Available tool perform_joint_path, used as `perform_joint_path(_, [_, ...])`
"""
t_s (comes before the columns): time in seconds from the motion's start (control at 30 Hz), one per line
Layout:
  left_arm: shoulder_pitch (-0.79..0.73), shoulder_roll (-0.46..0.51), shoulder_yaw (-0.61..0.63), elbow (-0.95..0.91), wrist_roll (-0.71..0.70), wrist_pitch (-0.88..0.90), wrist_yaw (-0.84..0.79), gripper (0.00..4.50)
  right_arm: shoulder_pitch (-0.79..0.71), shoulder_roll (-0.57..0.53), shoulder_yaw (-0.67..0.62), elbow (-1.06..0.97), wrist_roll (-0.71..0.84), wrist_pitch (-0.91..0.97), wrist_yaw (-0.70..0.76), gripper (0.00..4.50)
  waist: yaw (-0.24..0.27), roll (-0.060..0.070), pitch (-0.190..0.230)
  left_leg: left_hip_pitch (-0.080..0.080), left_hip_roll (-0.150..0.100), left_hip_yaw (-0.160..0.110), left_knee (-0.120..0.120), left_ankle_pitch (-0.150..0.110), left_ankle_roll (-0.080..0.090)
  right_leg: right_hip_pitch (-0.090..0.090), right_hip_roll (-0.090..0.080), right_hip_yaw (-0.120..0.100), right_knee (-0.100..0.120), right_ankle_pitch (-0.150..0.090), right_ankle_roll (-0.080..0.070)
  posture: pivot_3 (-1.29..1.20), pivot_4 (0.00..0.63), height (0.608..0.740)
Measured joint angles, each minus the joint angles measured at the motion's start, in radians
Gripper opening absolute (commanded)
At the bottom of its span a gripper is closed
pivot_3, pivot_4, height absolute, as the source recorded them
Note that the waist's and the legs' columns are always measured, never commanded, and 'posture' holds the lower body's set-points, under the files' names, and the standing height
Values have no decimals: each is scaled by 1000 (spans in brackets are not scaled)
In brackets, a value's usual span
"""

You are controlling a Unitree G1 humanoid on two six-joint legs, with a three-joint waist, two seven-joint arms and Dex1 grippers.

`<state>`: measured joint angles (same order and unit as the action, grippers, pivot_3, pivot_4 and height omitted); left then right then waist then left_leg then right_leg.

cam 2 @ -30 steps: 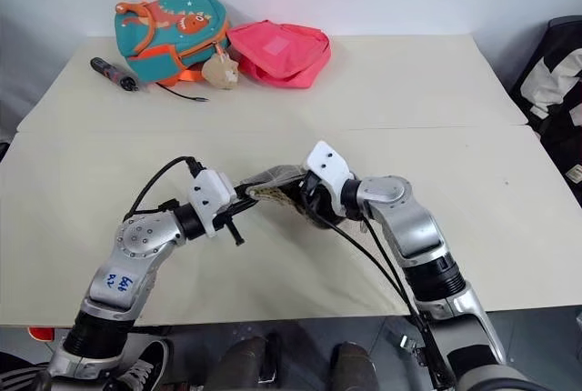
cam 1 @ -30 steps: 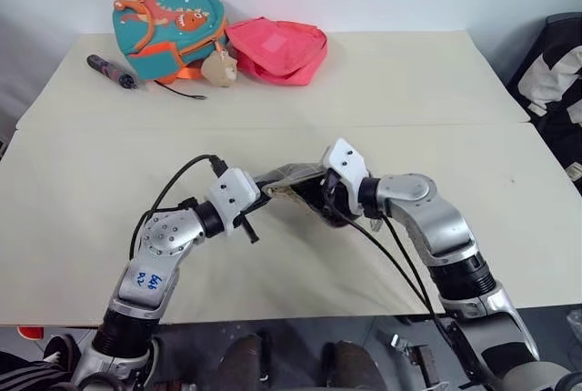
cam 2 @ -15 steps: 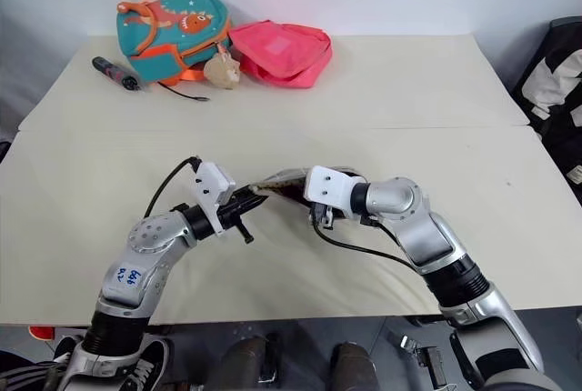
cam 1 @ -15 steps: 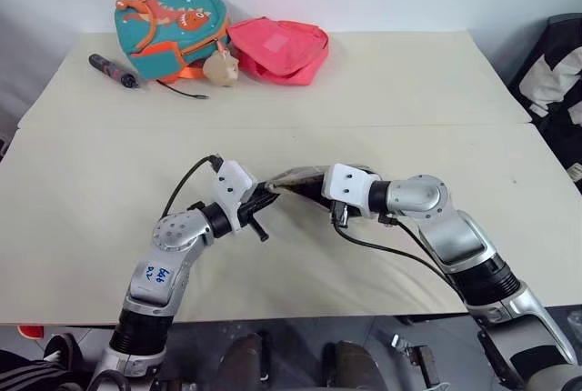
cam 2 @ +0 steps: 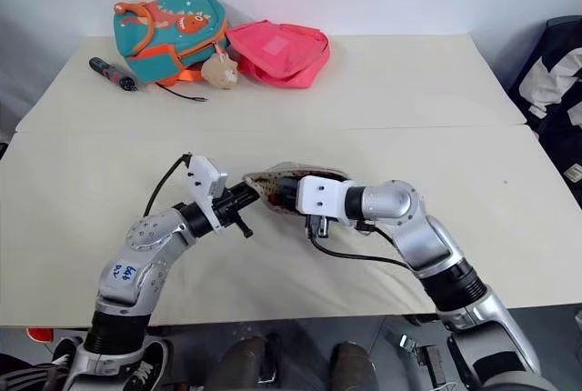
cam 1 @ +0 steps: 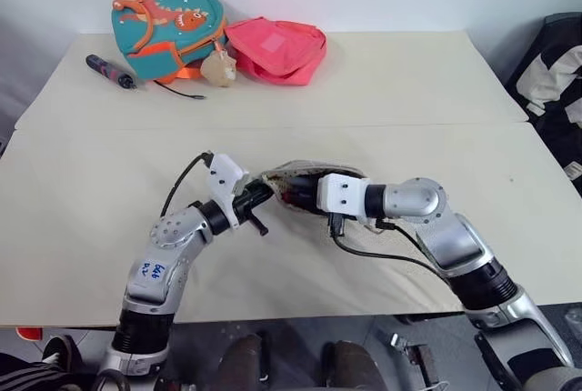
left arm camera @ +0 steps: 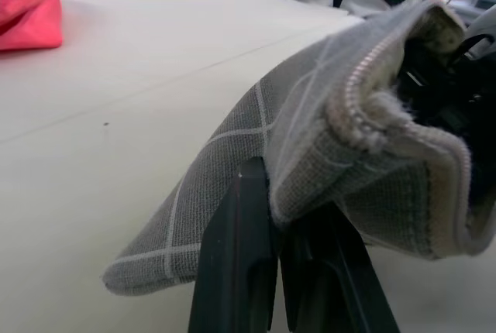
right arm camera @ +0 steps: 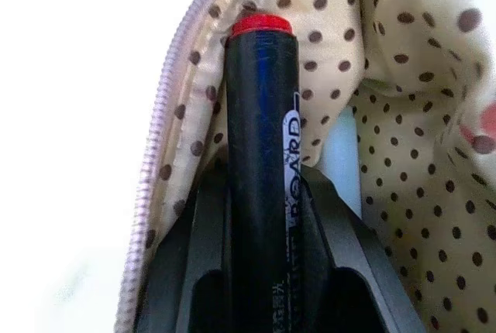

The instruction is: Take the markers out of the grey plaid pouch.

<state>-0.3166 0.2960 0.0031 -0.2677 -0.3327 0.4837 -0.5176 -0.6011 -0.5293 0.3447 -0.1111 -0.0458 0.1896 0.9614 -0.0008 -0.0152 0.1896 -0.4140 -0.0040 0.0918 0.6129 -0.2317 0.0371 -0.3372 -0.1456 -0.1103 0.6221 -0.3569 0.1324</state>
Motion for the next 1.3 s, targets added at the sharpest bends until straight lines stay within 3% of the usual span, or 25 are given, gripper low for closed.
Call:
perform_joint_path(0.13, [0, 56, -24, 0, 32, -22, -4, 0, -3, -7, 0, 18, 1, -51, 11, 642, 0, -1, 0, 0, 0, 0, 0, 0, 0, 0, 1, 0, 0, 0, 0, 0, 150, 740])
perform_joint_path(0.73, [6, 46, -16, 6, 54, -84, 13, 0, 50, 54, -143, -13, 378, 40, 84, 642, 1, -1, 0, 0, 0, 0, 0, 0, 0, 0, -1, 0, 0, 0, 0, 0, 150, 740])
perform_joint_path(1.0, [-24, 11, -8, -6, 7, -36, 23, 0, 85, 9, -1, -38, 213, 56, 75, 642, 0, -2, 0, 0, 0, 0, 0, 0, 1, 0, -1, 0, 0, 0, 0, 0, 150, 740])
perform_joint_path(1.3, [-6, 35, -14, -28, 11, -37, 8, 0, 90, -9, -6, -127, 299, 104, 150, 642, 2, -2, 0, 0, 0, 0, 0, 0, 1, 0, -1, 0, -1, 0, 0, 0, 150, 740])
